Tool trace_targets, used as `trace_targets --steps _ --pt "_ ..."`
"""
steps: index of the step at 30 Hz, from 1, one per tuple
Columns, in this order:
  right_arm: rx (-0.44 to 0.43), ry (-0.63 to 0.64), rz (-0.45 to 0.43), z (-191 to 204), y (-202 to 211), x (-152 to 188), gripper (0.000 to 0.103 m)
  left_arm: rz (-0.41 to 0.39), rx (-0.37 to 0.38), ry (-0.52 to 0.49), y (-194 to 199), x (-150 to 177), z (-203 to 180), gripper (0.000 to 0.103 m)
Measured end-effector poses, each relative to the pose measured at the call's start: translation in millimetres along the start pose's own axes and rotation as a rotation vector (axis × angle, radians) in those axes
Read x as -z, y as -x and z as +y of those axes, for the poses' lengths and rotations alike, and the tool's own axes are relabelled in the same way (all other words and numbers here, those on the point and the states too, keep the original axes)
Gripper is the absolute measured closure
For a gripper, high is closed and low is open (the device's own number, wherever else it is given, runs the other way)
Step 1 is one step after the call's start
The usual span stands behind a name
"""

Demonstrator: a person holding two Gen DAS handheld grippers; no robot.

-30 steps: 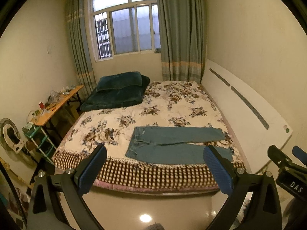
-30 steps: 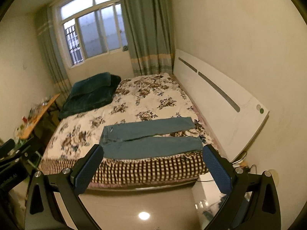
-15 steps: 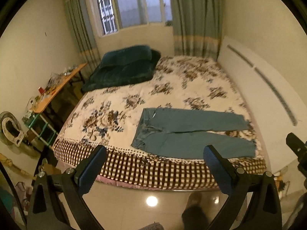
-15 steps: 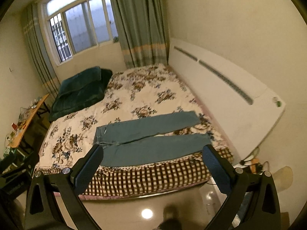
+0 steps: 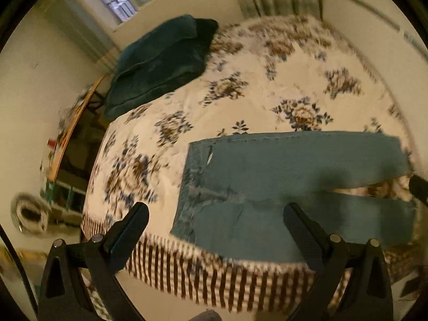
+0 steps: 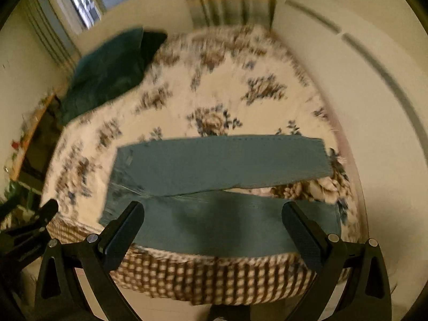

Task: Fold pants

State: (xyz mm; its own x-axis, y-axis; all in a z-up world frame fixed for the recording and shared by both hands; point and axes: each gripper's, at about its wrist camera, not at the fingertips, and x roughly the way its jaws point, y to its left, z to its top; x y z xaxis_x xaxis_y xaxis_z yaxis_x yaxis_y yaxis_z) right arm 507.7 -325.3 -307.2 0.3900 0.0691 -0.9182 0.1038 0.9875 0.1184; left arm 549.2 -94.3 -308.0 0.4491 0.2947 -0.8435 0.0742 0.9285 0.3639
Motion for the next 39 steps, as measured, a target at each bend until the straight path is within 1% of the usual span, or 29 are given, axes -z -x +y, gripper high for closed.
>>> trace_targets --steps 3,6,8,9,12,13,16,17,20,22,25,28,30,31,33,34,35,36,37,38,39 --pt "0.037 0.047 0.090 -19.2 -76.9 -45.4 0.000 0.030 -0.018 -0.060 -54.9 -35.5 -30.6 0.000" --pt "0.057 0.066 0.168 -40.6 -147.7 -81.4 0.000 0.059 -0.007 -0.099 -105.3 -63.2 -57.7 0.000" --pt "0.069 0.076 0.208 -53.9 -186.2 -97.9 0.000 0.070 0.002 -0.114 -129.9 -76.8 -69.7 0.000" --pt "0.079 0.085 0.236 -59.3 -213.7 -111.1 0.000 0.079 0.007 -0.127 -146.5 -84.3 -77.5 0.000" --pt "0.097 0.102 0.297 -63.0 -262.9 -123.2 0.000 0.107 0.050 -0.179 -191.7 -108.0 -100.9 0.000" --pt "0.103 0.105 0.316 -62.1 -272.8 -122.0 0.000 0.113 0.069 -0.198 -204.0 -115.1 -107.9 0.001" --pt "0.091 0.127 0.388 -56.3 -318.8 -137.8 0.000 0.138 0.148 -0.292 -244.8 -134.6 -133.1 0.002" --pt "0.092 0.148 0.406 -51.7 -334.0 -143.1 0.000 0.151 0.177 -0.337 -259.9 -140.1 -141.9 0.003" --pt "0.099 0.244 0.457 -30.3 -375.4 -152.5 0.000 0.190 0.226 -0.457 -302.3 -153.8 -165.1 0.003" --pt "0.103 0.323 0.493 -14.6 -403.6 -156.2 0.000 0.208 0.241 -0.504 -323.1 -159.3 -173.2 0.003" --pt "0.095 0.433 0.576 3.2 -448.2 -156.2 0.000 0.244 0.264 -0.580 -360.0 -162.4 -181.9 0.003" --pt "0.108 0.533 0.637 13.6 -486.6 -154.4 0.000 0.292 0.295 -0.625 -386.9 -160.0 -184.0 0.005" --pt "0.115 0.633 0.692 19.8 -510.9 -146.7 0.000 0.307 0.304 -0.652 -398.2 -156.4 -183.2 0.005" --pt "0.115 0.663 0.712 21.1 -518.2 -143.3 0.000 0.316 0.321 -0.663 -401.9 -154.0 -182.8 0.005" --pt "0.085 0.718 0.763 22.8 -532.0 -133.8 0.002 0.342 0.364 -0.681 -409.0 -149.8 -180.3 0.005" --pt "0.059 0.733 0.779 23.5 -535.1 -129.9 0.005 0.352 0.380 -0.690 -410.7 -148.7 -179.5 0.005" --pt "0.031 0.748 0.787 24.6 -535.5 -126.2 0.013 0.361 0.398 -0.695 -412.1 -148.5 -177.9 0.005" --pt "-0.002 0.756 0.792 25.9 -533.6 -123.5 0.028 0.362 0.415 -0.697 -412.1 -149.1 -176.0 0.005" --pt "-0.041 0.745 0.797 27.1 -529.3 -121.7 0.036 0.364 0.426 -0.701 -411.8 -149.4 -174.6 0.005" --pt "-0.056 0.746 0.794 28.4 -523.0 -119.4 0.053 0.371 0.442 -0.706 -411.2 -150.3 -172.5 0.005" --pt "-0.062 0.769 0.783 30.2 -516.8 -116.2 0.075 0.375 0.452 -0.715 -410.3 -150.3 -171.1 0.005"
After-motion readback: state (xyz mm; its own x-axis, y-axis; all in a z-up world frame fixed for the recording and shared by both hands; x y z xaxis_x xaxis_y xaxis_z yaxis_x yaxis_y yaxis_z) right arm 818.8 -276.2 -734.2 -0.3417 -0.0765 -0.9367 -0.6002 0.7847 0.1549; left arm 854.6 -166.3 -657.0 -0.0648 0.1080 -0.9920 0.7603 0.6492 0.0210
